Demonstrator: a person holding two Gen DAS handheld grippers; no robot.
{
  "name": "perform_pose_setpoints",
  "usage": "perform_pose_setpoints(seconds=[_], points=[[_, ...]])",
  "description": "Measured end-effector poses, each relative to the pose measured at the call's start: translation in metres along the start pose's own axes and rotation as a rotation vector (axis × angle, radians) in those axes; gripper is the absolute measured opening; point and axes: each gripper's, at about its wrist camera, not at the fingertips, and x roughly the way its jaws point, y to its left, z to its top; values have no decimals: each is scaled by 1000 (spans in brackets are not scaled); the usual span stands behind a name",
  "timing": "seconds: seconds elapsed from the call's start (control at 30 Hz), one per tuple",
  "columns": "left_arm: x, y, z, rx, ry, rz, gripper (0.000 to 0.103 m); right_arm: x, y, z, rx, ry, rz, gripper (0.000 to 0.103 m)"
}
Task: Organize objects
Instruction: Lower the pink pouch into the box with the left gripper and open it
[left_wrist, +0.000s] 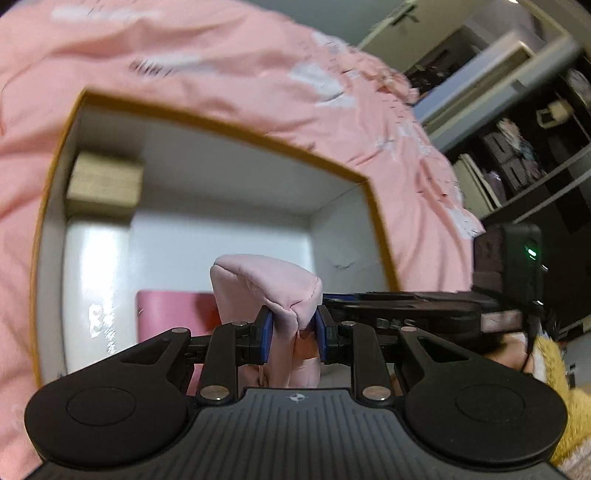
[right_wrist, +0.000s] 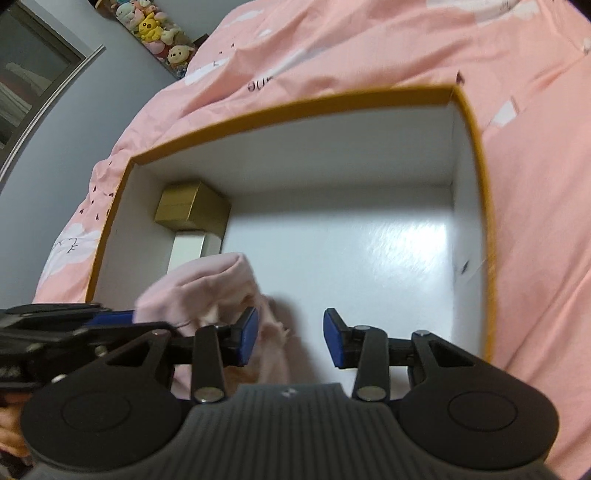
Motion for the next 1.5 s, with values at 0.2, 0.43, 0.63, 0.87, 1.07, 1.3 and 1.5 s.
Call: perform_pose_setpoints(seconds=[0.2, 0.43, 0.63, 0.87, 1.07, 1.3, 1.5], points=[[-7, 18, -2, -72, -1, 80, 33, 2, -5, -9, 64, 46, 62, 41], [-19, 18, -4, -91, -63, 258, 31, 10, -7, -14, 188, 119, 191, 41], [-18, 8, -11, -48, -66, 315, 34, 2, -4, -10, 163, 87, 193, 42], [-9, 11, -12, -80, -69, 297, 34, 16, -19, 6, 189, 73, 199, 42], [2, 15, -12, -80, -42, 301, 31, 20, -17, 0, 207, 87, 207, 24], [10, 12, -8, -41, -17, 371, 22, 25, -14, -6, 267, 157, 240, 22], [15, 14, -14, -54, 22, 412, 17, 33, -14, -8, 247, 169, 232, 21]])
